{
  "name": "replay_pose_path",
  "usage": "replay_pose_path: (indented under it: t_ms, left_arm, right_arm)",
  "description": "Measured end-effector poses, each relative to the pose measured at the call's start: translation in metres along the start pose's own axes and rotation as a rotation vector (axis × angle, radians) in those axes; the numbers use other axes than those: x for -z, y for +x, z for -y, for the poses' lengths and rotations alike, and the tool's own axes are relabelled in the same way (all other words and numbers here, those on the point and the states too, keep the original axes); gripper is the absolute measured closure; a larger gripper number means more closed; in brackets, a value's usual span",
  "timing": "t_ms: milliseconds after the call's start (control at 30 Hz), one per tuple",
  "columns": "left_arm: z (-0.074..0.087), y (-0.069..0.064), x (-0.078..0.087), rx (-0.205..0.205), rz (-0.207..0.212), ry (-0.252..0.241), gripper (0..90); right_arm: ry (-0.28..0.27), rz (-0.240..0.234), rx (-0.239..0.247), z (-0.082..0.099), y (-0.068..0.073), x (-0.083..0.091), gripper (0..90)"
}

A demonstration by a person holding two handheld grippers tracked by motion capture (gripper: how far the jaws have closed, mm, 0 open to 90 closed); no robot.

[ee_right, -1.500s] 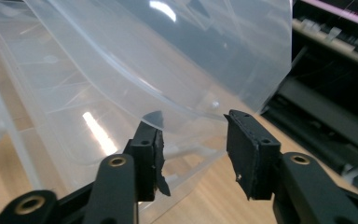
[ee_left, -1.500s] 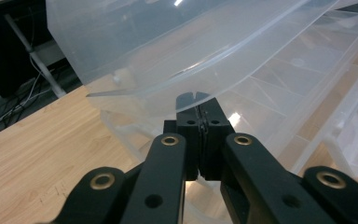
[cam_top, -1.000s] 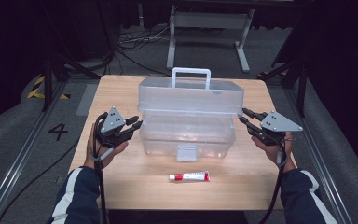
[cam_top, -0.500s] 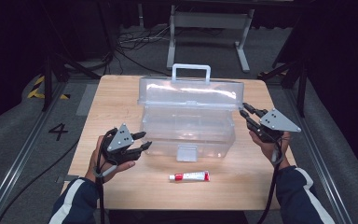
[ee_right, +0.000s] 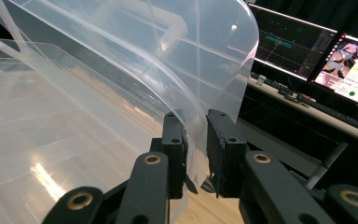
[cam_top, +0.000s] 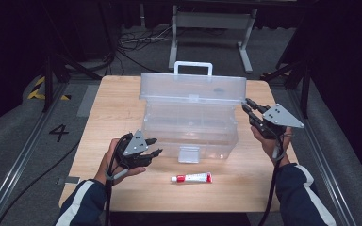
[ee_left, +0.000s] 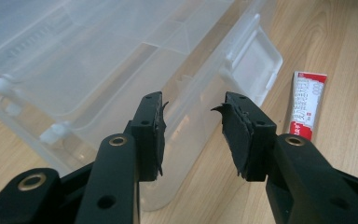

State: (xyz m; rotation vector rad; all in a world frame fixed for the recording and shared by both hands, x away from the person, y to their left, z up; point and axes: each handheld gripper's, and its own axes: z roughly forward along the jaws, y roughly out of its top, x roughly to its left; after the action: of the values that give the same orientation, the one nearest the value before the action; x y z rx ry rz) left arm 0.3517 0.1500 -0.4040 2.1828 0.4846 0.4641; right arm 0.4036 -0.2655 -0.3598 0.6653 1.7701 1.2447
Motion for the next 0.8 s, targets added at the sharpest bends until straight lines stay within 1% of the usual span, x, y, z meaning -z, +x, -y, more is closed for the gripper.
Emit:
replay_pose_path:
  t_ms: [67,133,367,500,567,600,633,667,733,767,800]
  left_arm:
    - [0.0,0.0,-0.002,-0.006,0.001,0.004,60.0]
    - [-0.002,-0.002,-0.007,-0.019,-0.001,0.017,60.1]
    - [-0.006,-0.003,-0.018,-0.029,0.016,0.022,59.9]
    - [-0.01,-0.004,-0.021,-0.038,0.019,0.019,59.4]
    - [-0.012,-0.004,-0.022,-0.043,0.03,0.02,59.3]
    - [-0.013,-0.004,-0.023,-0.052,0.033,0.023,59.3]
    - [-0.013,-0.005,-0.024,-0.05,0.04,0.026,59.3]
    - [-0.015,-0.006,-0.025,-0.066,0.04,0.028,59.2]
    - [-0.016,-0.006,-0.026,-0.066,0.048,0.027,57.8]
    - [-0.017,-0.007,-0.026,-0.075,0.046,0.027,57.1]
    - [-0.017,-0.007,-0.026,-0.075,0.046,0.027,56.5]
  right_arm:
    - [0.0,0.002,-0.002,0.0,0.0,-0.001,78.0]
    - [0.0,-0.003,-0.018,-0.001,-0.002,-0.001,77.9]
    - [0.007,0.009,-0.016,-0.006,-0.004,-0.005,78.6]
    - [0.011,0.018,-0.02,-0.009,-0.005,-0.008,78.9]
    - [0.01,0.019,-0.023,-0.01,-0.006,-0.008,78.9]
    - [0.01,0.019,-0.028,-0.01,-0.006,-0.009,79.0]
    - [0.009,0.021,-0.03,-0.01,-0.007,-0.009,79.1]
    - [0.009,0.021,-0.034,-0.011,-0.007,-0.01,79.1]
    - [0.01,0.025,-0.04,-0.012,-0.008,-0.011,79.3]
    - [0.012,0.028,-0.04,-0.012,-0.008,-0.011,79.3]
    - [0.012,0.028,-0.04,-0.012,-0.008,-0.011,79.3]
